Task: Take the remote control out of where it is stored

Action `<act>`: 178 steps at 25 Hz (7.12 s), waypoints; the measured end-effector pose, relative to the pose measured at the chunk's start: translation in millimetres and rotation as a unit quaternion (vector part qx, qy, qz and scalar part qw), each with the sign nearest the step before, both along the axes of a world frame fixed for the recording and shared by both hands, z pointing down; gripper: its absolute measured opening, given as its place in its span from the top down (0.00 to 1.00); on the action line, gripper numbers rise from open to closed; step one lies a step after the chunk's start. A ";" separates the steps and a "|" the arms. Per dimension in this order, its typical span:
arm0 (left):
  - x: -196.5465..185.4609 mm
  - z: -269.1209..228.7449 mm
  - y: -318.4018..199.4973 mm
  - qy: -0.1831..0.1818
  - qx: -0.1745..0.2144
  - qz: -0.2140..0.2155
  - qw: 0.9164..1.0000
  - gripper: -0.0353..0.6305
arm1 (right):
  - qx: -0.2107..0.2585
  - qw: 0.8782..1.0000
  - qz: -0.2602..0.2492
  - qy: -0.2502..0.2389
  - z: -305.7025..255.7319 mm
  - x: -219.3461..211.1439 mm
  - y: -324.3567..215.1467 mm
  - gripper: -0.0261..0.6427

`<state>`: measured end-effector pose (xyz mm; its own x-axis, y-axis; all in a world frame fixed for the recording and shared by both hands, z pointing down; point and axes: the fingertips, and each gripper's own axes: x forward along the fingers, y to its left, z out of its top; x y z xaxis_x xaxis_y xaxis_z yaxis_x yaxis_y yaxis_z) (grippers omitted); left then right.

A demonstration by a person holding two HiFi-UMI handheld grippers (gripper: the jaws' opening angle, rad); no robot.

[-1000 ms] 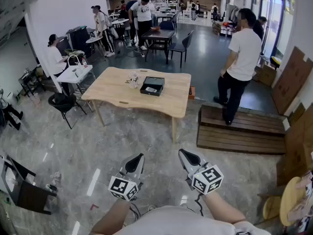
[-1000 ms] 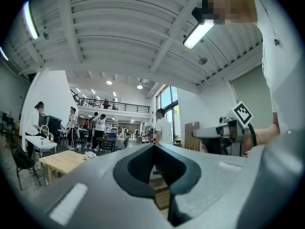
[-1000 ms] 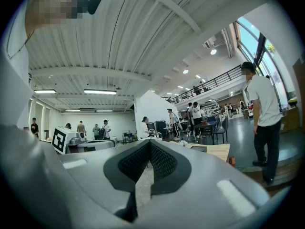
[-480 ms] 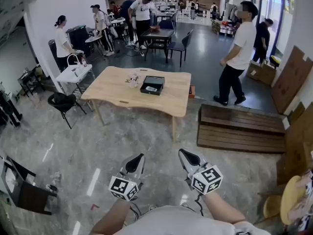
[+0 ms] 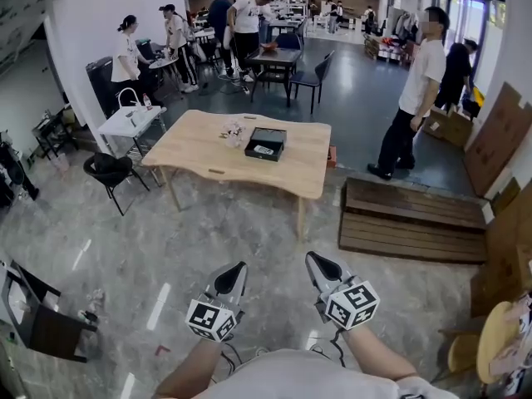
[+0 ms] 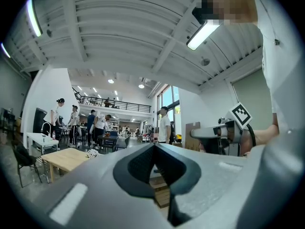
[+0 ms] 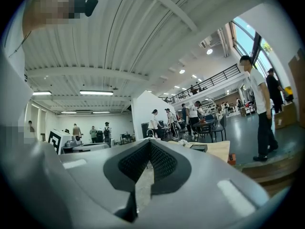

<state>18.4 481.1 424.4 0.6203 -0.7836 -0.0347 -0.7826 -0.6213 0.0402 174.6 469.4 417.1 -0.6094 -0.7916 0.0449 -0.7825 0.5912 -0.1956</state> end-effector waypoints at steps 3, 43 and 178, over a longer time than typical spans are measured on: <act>-12.2 1.9 -1.2 0.002 -0.002 0.000 1.000 0.95 | -0.005 1.000 0.001 -0.003 3.1 -13.6 -4.2 0.92; -79.6 38.0 -214.9 0.013 -0.057 -0.038 0.998 0.95 | -0.045 0.999 -0.022 -0.003 47.8 -73.4 -229.0 0.92; -184.2 144.3 -1002.7 -0.012 -0.167 -0.003 0.986 0.95 | -0.197 0.949 -0.014 0.245 231.6 -146.6 -1012.6 0.56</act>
